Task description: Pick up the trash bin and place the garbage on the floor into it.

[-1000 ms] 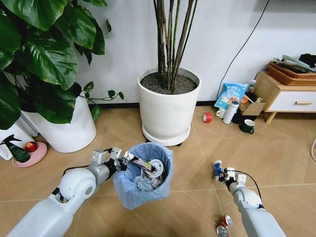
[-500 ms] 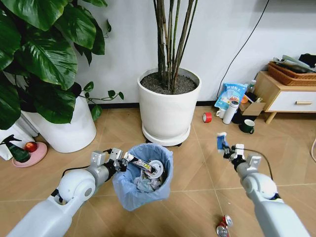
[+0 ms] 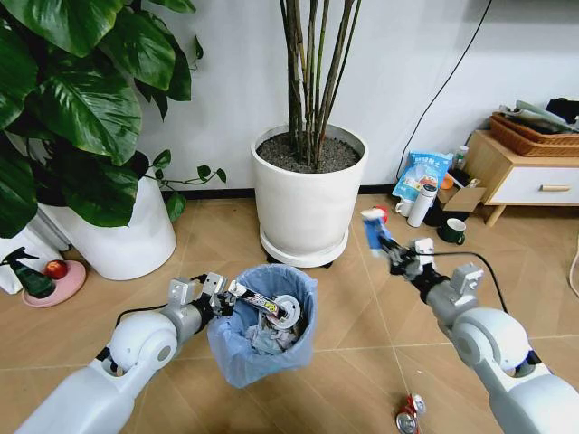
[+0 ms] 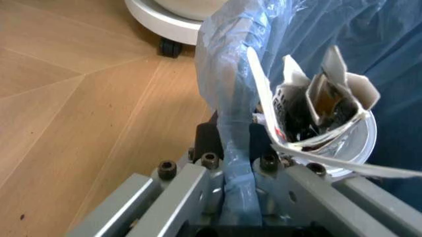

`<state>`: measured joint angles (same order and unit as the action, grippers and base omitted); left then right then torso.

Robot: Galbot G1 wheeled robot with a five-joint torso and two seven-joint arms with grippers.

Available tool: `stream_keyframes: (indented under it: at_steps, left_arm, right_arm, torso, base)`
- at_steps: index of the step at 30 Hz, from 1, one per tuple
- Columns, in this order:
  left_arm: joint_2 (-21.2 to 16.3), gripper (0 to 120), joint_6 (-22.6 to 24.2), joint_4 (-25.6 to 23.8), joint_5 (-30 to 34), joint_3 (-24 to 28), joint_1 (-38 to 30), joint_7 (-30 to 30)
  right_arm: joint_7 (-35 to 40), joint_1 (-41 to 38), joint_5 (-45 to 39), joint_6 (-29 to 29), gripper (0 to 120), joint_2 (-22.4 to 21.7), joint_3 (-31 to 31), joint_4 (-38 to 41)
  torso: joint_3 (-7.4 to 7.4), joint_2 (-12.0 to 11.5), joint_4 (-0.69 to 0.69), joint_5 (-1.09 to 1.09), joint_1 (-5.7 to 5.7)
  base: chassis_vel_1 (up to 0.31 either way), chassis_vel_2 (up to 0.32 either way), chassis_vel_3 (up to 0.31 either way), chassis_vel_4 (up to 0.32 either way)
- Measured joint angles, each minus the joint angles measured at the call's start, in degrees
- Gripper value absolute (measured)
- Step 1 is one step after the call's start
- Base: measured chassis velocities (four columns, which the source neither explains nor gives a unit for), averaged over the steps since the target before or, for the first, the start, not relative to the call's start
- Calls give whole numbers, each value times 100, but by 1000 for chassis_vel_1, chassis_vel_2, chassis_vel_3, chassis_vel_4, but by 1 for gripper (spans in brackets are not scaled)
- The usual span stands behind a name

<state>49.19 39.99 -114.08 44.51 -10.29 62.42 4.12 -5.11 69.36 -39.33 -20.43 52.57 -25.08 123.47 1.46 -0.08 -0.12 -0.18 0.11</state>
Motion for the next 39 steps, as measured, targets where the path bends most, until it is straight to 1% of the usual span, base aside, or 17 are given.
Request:
stream_keyframes:
  at_steps: [3,4,7,8,10,12,15,16,19,24,28,30,32,33,36,37,39]
  left_arm:
    - [-5,0,0,126,45,143,-201,-3]
    - [-5,0,0,126,45,143,-201,-3]
    - [19,0,0,299,114,345,-492,-7]
    - [19,0,0,299,114,345,-492,-7]
    - [44,0,0,410,151,460,-672,-10]
    - [59,0,0,456,166,497,-746,-9]
    - [164,0,2,672,262,679,-1128,-10]
    - [164,0,2,672,262,679,-1128,-10]
    - [257,0,33,895,387,823,-1480,-7]
    - [287,0,61,1057,493,903,-1707,-1]
    - [340,0,127,1158,752,971,-1894,118]
    - [363,0,159,1225,796,1014,-1982,166]
    - [379,0,171,1256,802,1034,-2022,174]
    - [379,0,171,1256,802,1034,-2022,174]
    - [390,0,183,1280,808,1059,-2065,175]
    - [390,0,183,1280,808,1059,-2065,175]
    - [380,0,185,1291,809,1061,-2069,173]
  right_arm:
    - [-209,-317,-256,-34,0,-251,262,137]
    - [-209,-317,-256,-34,0,-251,262,137]
    - [-363,-792,-590,-68,0,-461,648,142]
    - [-363,-792,-590,-68,0,-461,648,142]
    - [-411,-1037,-739,-70,0,-516,929,81]
    - [-434,-1112,-765,-71,0,-521,1030,51]
    - [-496,-1397,-773,-71,0,-480,1411,-136]
    - [-496,-1397,-773,-71,0,-480,1411,-136]
    - [-574,-1575,-720,-73,0,-426,1656,-339]
    - [-599,-1694,-645,-73,0,-392,1878,-521]
    - [-599,-1771,-528,-133,0,-332,2029,-629]
    - [-599,-1803,-500,-171,10,-311,2092,-641]
    - [-596,-1815,-479,-171,17,-305,2129,-660]
    - [-596,-1815,-479,-171,17,-305,2129,-660]
    - [-577,-1828,-381,-103,31,-271,2179,-744]
    - [-577,-1828,-381,-103,31,-271,2179,-744]
    - [-568,-1831,-368,-86,43,-250,2180,-750]
  torso:
    - [0,0,-1,0,0]
    - [0,0,-1,0,0]
    - [1,0,-1,0,0]
    - [1,0,-1,0,0]
    - [1,0,0,0,0]
    - [1,0,-1,0,0]
    - [1,0,-1,0,0]
    - [1,0,-1,0,0]
    - [1,0,-2,-1,0]
    - [1,-1,-2,1,0]
    - [1,-1,-1,1,0]
    - [1,-1,-1,0,0]
    - [0,-1,-1,1,0]
    - [0,-1,-1,1,0]
    - [1,-1,-1,1,0]
    - [1,-1,-1,1,0]
    - [1,-1,-1,0,0]
  base:
    - [0,0,0,0]
    - [0,0,0,0]
    - [0,0,0,0]
    - [0,0,0,0]
    - [0,0,0,0]
    - [0,0,0,0]
    - [0,0,0,0]
    - [0,0,0,0]
    - [0,0,0,0]
    - [0,0,0,0]
    - [0,0,0,0]
    - [0,0,0,0]
    - [0,0,0,0]
    - [0,0,0,0]
    - [0,0,0,0]
    - [0,0,0,0]
    - [0,0,0,0]
